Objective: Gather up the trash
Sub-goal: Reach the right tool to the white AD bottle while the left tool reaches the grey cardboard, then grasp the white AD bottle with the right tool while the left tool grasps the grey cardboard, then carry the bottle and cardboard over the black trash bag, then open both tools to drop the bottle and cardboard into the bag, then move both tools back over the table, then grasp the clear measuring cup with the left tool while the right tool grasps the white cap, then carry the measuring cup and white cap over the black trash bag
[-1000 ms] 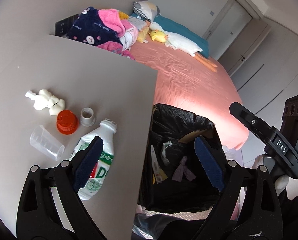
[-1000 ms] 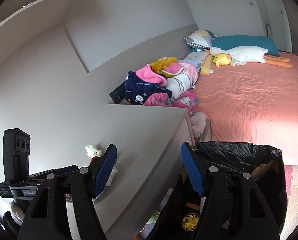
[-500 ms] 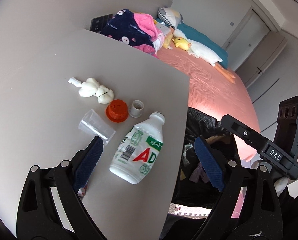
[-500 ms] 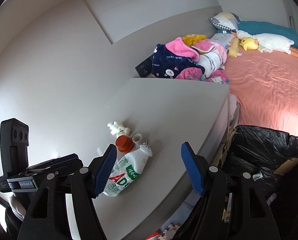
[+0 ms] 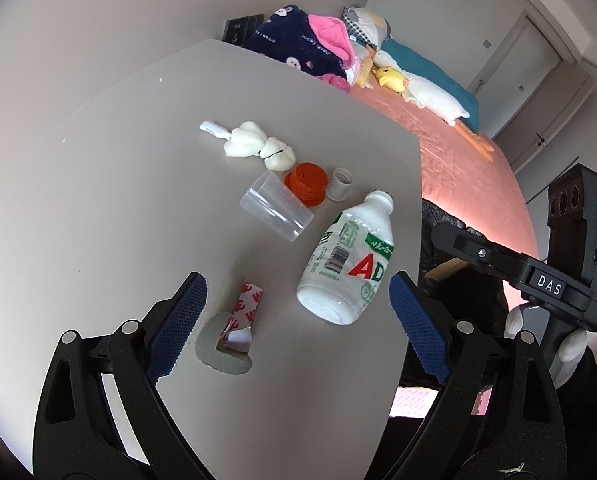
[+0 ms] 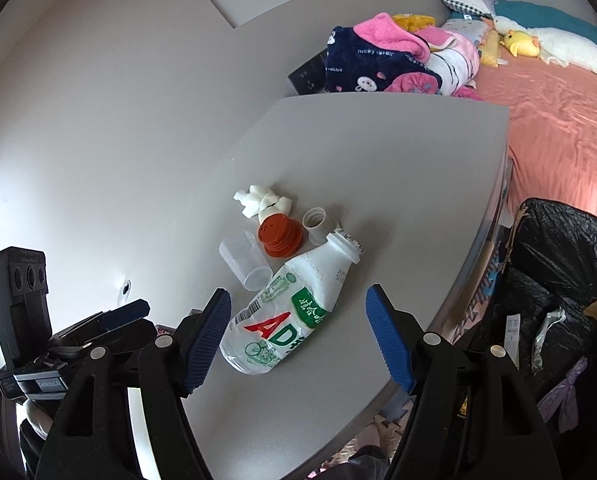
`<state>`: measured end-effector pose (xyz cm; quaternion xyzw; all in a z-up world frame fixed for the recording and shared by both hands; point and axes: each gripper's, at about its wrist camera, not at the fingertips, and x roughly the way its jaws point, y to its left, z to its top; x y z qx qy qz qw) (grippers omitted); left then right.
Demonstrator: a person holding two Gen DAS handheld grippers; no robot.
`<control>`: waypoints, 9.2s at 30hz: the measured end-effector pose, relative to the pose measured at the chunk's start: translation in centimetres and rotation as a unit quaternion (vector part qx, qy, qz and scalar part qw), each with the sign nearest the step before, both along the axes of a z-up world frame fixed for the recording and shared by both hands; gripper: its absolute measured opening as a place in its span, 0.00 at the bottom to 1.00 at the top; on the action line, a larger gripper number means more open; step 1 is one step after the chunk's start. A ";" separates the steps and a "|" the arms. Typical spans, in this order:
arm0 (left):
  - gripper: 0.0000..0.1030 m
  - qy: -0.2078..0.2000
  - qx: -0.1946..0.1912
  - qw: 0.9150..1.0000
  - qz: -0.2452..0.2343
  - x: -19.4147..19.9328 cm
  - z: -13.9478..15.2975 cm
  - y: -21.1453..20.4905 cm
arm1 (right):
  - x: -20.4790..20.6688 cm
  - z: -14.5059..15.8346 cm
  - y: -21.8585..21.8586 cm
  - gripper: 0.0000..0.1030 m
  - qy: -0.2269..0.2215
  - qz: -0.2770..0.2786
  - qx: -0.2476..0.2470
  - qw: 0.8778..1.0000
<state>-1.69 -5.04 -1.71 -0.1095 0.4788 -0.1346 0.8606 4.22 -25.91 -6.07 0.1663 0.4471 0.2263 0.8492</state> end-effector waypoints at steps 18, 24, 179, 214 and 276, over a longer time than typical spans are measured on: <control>0.87 0.042 0.042 0.998 0.013 -0.4 -5.1 2.0 | 2.1 -3.0 6.1 0.77 0.071 -0.030 -0.079 0.994; 0.87 0.036 0.060 0.997 0.014 0.1 -6.0 1.9 | 2.9 -4.1 7.4 0.77 0.090 -0.042 -0.110 0.989; 0.94 -0.035 -0.018 0.994 -0.105 4.7 0.2 -13.6 | -2.2 4.5 -12.7 0.81 -0.082 -0.154 -0.024 0.984; 0.78 0.050 0.002 0.990 0.133 6.5 -3.4 -1.0 | 6.2 0.5 0.4 0.61 -0.083 0.046 -0.086 0.992; 0.39 0.015 -0.006 0.996 0.091 6.4 -1.1 -3.4 | 4.9 2.1 -1.8 0.24 -0.082 0.024 -0.085 0.993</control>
